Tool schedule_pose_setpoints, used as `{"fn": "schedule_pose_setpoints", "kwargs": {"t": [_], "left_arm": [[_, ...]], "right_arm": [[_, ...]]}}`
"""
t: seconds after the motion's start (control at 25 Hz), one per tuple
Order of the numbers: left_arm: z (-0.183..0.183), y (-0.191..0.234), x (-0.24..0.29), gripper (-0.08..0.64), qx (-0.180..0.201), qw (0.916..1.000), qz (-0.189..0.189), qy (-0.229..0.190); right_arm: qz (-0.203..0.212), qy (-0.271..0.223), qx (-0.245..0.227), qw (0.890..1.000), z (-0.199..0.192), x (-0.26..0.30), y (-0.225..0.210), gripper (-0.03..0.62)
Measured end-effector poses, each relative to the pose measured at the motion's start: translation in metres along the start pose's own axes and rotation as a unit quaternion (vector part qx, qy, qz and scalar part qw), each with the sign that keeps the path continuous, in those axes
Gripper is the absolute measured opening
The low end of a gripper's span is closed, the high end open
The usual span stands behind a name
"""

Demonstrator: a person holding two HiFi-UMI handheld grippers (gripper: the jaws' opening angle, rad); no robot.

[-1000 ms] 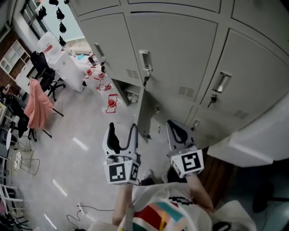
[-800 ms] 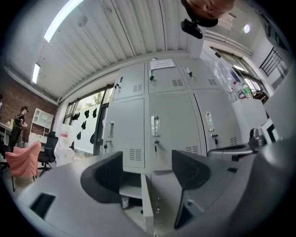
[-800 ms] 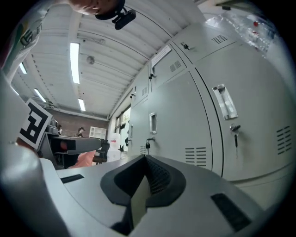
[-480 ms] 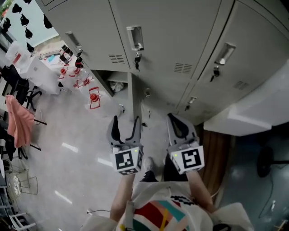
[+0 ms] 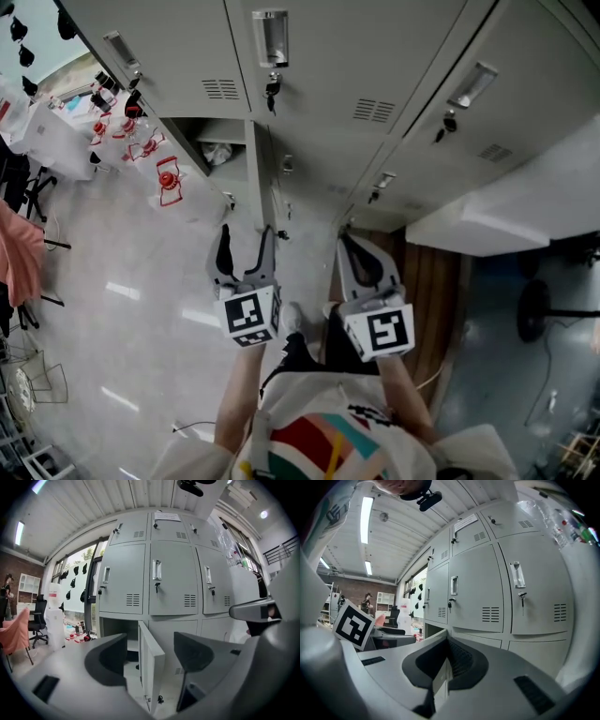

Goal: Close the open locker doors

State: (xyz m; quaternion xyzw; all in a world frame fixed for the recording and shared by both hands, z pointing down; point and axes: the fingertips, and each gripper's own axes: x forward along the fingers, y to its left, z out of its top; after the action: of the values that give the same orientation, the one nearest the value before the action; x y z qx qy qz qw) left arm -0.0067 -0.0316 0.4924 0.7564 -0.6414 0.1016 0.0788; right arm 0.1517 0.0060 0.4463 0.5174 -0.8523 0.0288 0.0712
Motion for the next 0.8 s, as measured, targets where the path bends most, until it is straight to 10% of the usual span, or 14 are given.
{"fn": "schedule_pose_setpoints", "kwargs": {"t": [0.36, 0.8], "left_arm": [[-0.016, -0.001, 0.01, 0.168, 0.008, 0.9997, -0.019, 0.012], [-0.021, -0.014, 0.015, 0.166, 0.004, 0.998, -0.057, 0.027]], "right_arm": [[-0.017, 0.028, 0.01, 0.999, -0.019, -0.004, 0.0, 0.006], [-0.027, 0.034, 0.009, 0.999, -0.016, 0.005, 0.0, 0.006]]}}
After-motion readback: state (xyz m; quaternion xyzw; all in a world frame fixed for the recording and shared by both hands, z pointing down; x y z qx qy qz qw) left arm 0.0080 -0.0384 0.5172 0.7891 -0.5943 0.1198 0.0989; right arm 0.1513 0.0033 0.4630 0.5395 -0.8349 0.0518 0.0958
